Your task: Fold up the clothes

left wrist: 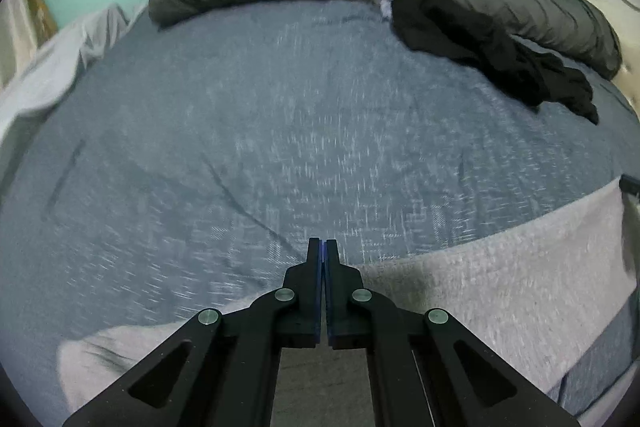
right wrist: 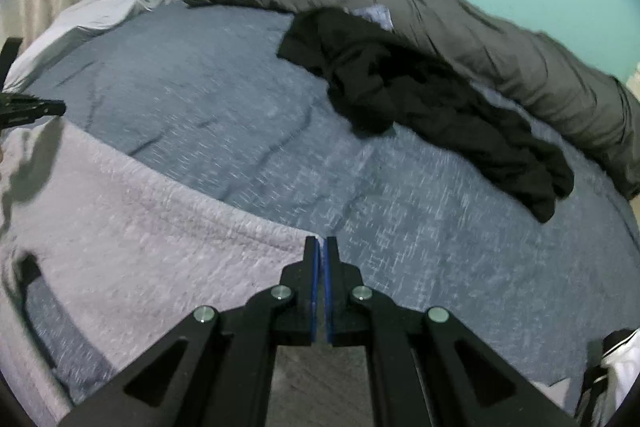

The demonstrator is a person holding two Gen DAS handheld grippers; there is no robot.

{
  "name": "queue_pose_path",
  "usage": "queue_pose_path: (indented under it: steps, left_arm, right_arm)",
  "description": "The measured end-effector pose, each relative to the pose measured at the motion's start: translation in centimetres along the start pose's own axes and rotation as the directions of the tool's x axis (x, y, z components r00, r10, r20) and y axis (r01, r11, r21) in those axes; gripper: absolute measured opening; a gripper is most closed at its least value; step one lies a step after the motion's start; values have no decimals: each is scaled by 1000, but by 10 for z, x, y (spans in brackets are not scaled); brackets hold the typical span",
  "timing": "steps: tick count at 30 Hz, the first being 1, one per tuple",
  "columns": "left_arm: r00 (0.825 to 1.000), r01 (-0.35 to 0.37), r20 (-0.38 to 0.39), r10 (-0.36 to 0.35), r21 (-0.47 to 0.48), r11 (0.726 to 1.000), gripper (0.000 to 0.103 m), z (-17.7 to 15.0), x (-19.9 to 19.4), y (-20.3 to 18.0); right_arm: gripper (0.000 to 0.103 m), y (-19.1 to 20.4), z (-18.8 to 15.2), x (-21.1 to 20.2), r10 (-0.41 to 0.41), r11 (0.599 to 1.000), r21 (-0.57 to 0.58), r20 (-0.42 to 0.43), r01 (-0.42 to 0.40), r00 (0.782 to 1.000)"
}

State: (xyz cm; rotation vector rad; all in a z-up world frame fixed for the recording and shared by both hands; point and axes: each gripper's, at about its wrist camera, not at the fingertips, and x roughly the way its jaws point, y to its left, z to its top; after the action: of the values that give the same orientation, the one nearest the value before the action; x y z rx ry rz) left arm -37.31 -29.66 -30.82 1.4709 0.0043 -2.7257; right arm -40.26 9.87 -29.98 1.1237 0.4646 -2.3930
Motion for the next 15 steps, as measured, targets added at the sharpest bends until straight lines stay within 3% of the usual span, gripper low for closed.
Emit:
queue_pose_path:
  steps: [5,9,11,12,14,15]
  left_arm:
    - [1000,0,-17,0,-28,1000,1,-2,21,5]
    - [1000,29,-4,-30,-86,996,2,5,10,20]
    - [1000,28,-4,-29,-98,995,2,6,-5,34]
    - [1000,19,-3,-19,-104,994,6,7,-12,42]
    - [1000,-17,-2,17,-116,993,26,2,-30,64]
    - [999,-34,-5,33,-122,992,45,-1,-36,73]
  right_arm:
    - [2,2,-11,36,-18,999,32,-55,20,998]
    - [3,4,-16,50,13,998,56,-79,-9,997]
    - [5,6,-18,41,2,999,49,-45,0,999]
    - [5,6,-19,35,4,998,57,-26,-2,1000]
    - [7,2,-22,19,7,995,99,9,-8,1000]
    - [7,0,-23,12,9,993,118,26,-12,1000]
